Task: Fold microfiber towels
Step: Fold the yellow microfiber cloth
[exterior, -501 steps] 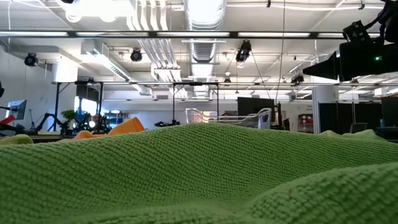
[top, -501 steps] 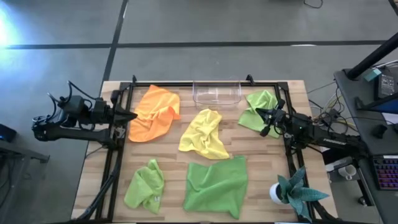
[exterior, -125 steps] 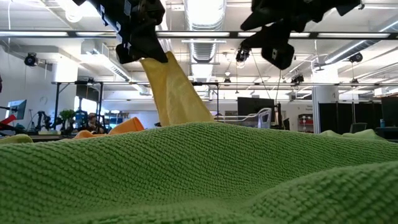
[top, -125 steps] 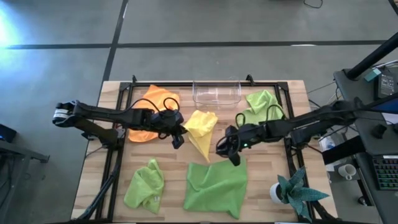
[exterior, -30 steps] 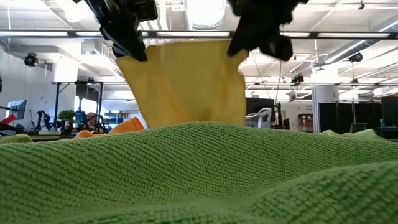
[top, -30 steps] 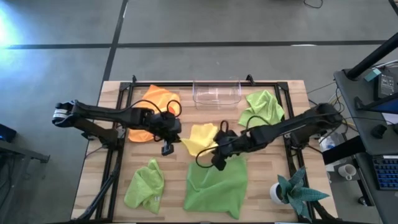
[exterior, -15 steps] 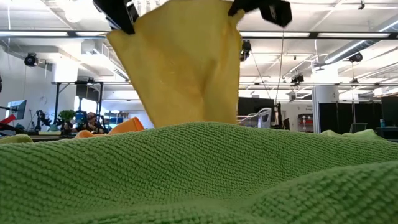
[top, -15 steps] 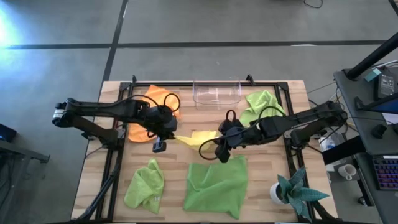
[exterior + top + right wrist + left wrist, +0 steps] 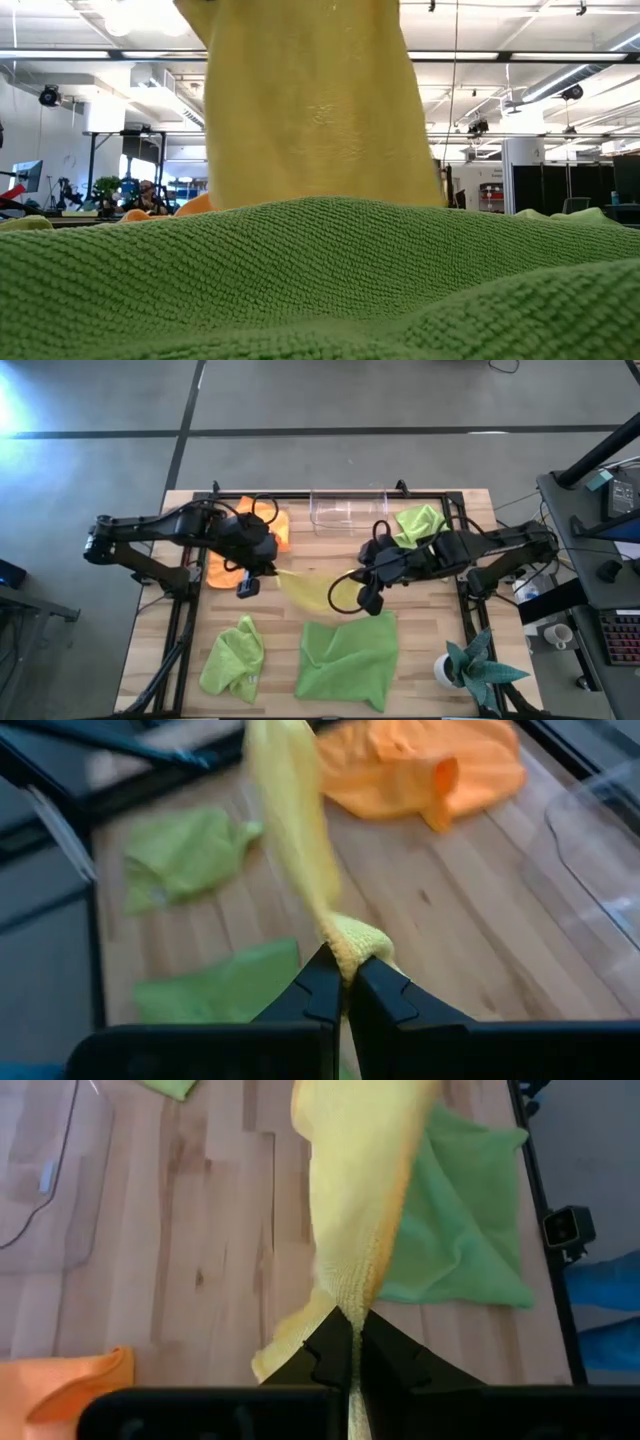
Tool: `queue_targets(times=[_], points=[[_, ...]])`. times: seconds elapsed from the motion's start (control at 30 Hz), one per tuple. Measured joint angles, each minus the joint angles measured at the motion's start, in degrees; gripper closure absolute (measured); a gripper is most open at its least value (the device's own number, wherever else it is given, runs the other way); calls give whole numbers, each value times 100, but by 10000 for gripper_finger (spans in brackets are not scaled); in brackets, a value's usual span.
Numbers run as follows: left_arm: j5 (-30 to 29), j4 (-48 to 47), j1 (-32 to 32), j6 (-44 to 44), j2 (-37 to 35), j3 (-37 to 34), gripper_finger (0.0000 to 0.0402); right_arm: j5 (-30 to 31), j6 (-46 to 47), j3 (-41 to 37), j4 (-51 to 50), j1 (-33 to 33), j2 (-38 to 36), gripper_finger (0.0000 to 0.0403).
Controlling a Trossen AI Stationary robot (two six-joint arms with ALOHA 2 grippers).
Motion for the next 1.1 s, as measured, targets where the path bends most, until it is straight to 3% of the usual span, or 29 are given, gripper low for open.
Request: queue_targets(times=[0.2, 0.37, 0.7, 0.97, 1.1], points=[[-2, -158, 0, -33, 0, 20, 402, -44, 59, -76, -241, -9, 1, 394], [-33, -240, 0, -37, 196, -65, 402, 422, 39, -207, -265, -17, 9, 394], [-310, -287, 7, 3, 767, 220, 402, 702, 49, -207, -568, -25, 9, 394], [-1002, -533, 9, 283, 1080, 705, 402, 703, -26, -207, -850, -109, 9, 394], [-1043, -547, 49, 308, 1195, 933, 402, 760, -154, -207, -867, -242, 9, 394]])
